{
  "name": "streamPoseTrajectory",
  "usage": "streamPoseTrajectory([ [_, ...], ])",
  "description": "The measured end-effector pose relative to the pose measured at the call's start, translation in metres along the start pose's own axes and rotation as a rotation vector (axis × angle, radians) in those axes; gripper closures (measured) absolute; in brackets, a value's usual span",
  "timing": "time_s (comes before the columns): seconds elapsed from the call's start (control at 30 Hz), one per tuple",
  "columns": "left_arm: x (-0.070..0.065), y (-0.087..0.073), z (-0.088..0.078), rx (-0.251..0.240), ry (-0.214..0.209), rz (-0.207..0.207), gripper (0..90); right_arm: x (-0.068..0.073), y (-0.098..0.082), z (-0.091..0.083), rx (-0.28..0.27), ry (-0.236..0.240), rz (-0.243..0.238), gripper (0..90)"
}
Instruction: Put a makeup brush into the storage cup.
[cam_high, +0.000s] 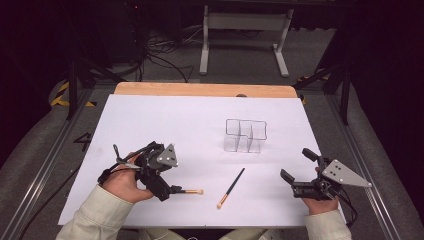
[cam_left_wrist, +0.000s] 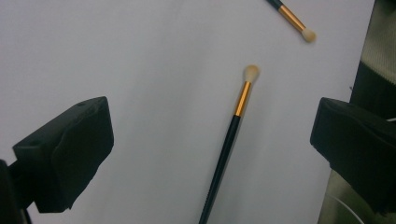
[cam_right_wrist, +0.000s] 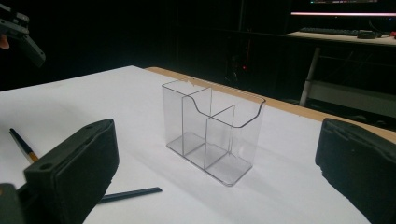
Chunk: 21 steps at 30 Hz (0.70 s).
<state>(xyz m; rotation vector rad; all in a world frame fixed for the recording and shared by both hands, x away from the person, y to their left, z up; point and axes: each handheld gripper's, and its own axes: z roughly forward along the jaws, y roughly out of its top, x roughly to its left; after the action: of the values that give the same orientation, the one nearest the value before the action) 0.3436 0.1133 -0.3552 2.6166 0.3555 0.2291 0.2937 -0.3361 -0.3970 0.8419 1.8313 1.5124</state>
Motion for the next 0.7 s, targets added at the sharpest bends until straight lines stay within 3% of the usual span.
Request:
streamPoseTrajectory([
  [0.37, 0.000, 0.001, 0.019, 0.107, -0.021, 0.015, 0.1, 0.003, -0.002, 0.003, 0.019, 0.011, -0.009, 0.0],
  [0.7, 0.001, 0.000, 0.028, 0.141, -0.033, -0.004, 0.4, 0.002, -0.003, 0.002, 0.020, 0.004, -0.008, 0.0],
])
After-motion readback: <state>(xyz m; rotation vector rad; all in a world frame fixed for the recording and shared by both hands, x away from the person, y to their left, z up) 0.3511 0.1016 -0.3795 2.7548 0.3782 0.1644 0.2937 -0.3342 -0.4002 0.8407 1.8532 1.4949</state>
